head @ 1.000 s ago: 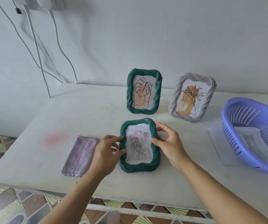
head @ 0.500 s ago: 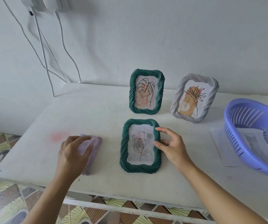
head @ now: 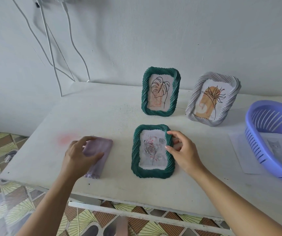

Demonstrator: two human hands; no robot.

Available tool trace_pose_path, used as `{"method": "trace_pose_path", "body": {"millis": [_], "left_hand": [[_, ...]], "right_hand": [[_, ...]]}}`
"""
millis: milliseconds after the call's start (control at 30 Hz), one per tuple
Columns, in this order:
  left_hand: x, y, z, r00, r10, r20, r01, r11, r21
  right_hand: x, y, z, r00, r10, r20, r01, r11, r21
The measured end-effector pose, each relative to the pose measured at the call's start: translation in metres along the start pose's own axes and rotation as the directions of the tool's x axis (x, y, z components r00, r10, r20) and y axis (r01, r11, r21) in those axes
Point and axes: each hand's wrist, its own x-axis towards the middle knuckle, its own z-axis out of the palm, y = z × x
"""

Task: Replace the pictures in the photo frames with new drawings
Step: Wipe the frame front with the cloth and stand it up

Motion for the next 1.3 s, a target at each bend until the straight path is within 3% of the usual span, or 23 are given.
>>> {"method": "trace_pose_path", "body": {"millis": [233, 433, 567, 700, 833, 1000, 1167, 1300], "left_hand": [[0.005, -0.001, -0.007, 0.992, -0.127, 0.002, 0.127, 0.992, 0.013], [0.008, 0.006, -0.005, 0.999, -0.045, 0.026, 0.044, 0.999, 0.031], [0.004, 0.021, -0.002, 0.999, -0.015, 0.047, 0.026, 0.966, -0.256], [0.005, 0.040, 0.002, 0.996, 0.060, 0.061, -0.010, 0.794, -0.608], [0.014, 0.058, 0.010, 0.996, 0.073, 0.049, -0.017, 0.703, -0.711], [0.014, 0.081, 0.025, 0.992, 0.097, -0.085, -0.129, 0.758, -0.639], [0.000, 0.094, 0.044, 0.890, 0.420, -0.178, -0.456, 0.837, -0.302], [0.001, 0.081, 0.060, 0.840, 0.526, -0.132, -0.537, 0.840, -0.077]], "right_hand": [[-0.002, 0.000, 0.005, 0.996, -0.088, -0.004, 0.085, 0.975, -0.207], [-0.003, 0.005, 0.005, 0.991, -0.124, 0.042, 0.131, 0.934, -0.332], [-0.003, 0.008, 0.003, 0.989, -0.133, 0.069, 0.149, 0.925, -0.351], [-0.005, 0.010, 0.000, 0.984, -0.166, 0.068, 0.179, 0.922, -0.344], [-0.009, 0.012, -0.008, 0.968, -0.219, 0.125, 0.250, 0.897, -0.366], [-0.009, 0.014, -0.016, 0.963, -0.197, 0.185, 0.252, 0.901, -0.352], [-0.009, 0.014, -0.016, 0.969, -0.184, 0.164, 0.230, 0.916, -0.328], [-0.009, 0.013, -0.016, 0.970, -0.184, 0.160, 0.227, 0.922, -0.315]]}}
